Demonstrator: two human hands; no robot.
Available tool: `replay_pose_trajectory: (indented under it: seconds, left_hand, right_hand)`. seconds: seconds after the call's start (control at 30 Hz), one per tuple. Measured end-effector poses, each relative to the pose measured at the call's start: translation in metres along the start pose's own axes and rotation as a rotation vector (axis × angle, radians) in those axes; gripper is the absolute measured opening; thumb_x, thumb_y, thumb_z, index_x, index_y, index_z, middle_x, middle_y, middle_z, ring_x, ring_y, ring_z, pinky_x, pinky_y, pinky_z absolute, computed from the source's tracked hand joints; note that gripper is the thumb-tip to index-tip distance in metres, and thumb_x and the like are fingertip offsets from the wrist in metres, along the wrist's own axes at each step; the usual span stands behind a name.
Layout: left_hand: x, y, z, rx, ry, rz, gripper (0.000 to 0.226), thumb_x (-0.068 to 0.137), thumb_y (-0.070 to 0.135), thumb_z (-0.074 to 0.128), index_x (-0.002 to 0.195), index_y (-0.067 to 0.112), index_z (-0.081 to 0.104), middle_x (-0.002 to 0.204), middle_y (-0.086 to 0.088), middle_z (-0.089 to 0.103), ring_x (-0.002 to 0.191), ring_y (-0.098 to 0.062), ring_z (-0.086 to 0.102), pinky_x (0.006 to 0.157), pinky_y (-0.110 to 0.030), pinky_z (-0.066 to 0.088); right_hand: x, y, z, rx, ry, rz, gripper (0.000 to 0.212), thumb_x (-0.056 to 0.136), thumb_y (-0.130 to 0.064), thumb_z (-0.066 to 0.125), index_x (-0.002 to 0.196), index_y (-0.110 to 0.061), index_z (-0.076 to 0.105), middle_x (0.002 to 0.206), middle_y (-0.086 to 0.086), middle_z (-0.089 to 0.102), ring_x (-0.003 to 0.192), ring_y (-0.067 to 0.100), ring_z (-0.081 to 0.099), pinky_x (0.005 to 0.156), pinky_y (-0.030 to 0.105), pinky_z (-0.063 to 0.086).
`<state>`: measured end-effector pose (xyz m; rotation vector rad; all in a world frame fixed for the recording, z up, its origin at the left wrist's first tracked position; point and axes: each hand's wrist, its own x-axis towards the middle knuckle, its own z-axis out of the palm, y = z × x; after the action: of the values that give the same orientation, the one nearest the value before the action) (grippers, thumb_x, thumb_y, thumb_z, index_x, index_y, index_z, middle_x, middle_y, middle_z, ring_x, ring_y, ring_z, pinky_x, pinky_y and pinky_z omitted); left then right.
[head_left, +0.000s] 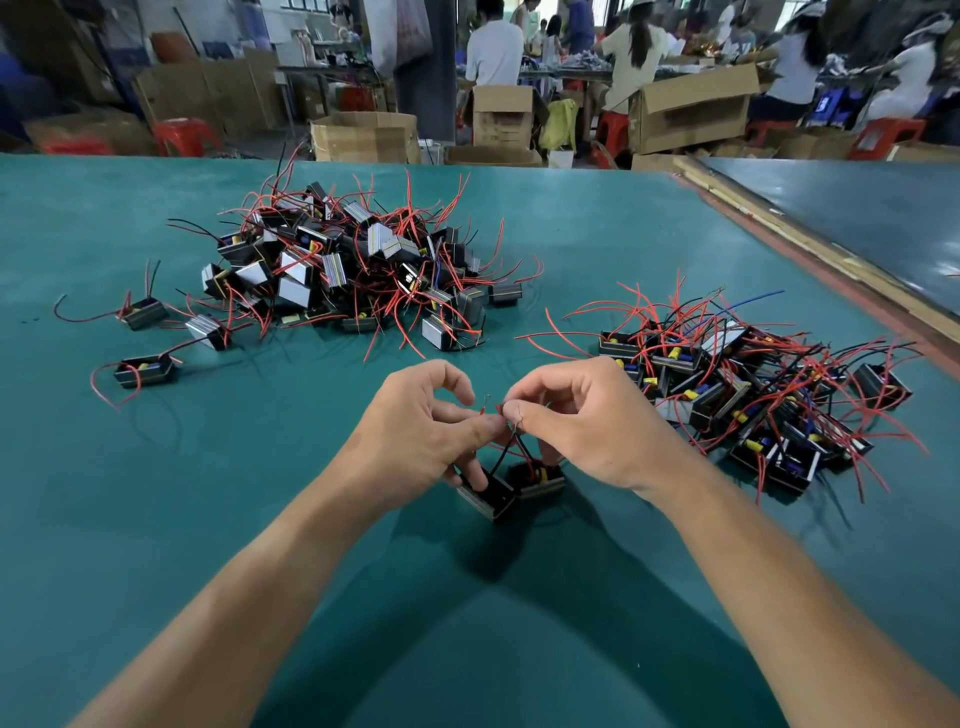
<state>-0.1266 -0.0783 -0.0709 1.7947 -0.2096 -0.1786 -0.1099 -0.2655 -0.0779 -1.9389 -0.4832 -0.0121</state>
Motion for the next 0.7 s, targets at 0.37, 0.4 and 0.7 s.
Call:
replay_pose_trajectory:
  seconds: [0.37,0.4,0.7]
  left_hand:
    - [-0.0008,-0.0013,0.0017,0.055,-0.013,0.041,0.023,0.086,0.004,0.072,0.074,0.011,0.053,0.07,-0.01,0.074,0.043,-0.017,0.061,0.044,-0.018,0.044]
    - [-0.0008,-0.0017,0.0019,0.059,-0.012,0.041,0.022,0.087,0.003,0.071,0.075,0.011,0.053,0.069,-0.008,0.074,0.044,-0.017,0.061,0.044,-0.018,0.044]
    - [0.0004,-0.0006,0.0032,0.04,0.019,0.044,0.017,0.086,0.007,0.071,0.083,0.009,0.055,0.07,-0.006,0.074,0.044,-0.017,0.06,0.046,-0.023,0.046]
  right_hand:
    - [-0.0004,-0.0016,0.0033,-0.002,-0.029,0.033,0.013,0.09,-0.009,0.07,0.079,-0.014,0.074,0.065,-0.001,0.067,0.05,0.008,0.053,0.052,0.021,0.044]
    - [-0.0001,-0.0013,0.0031,0.007,-0.017,0.045,0.013,0.089,-0.008,0.07,0.078,-0.014,0.074,0.063,-0.003,0.066,0.049,0.009,0.054,0.051,0.021,0.045]
    - [-0.0005,-0.0029,0.0004,0.015,-0.036,0.058,0.012,0.087,-0.011,0.075,0.075,-0.01,0.074,0.066,0.007,0.07,0.05,0.011,0.054,0.052,0.027,0.045]
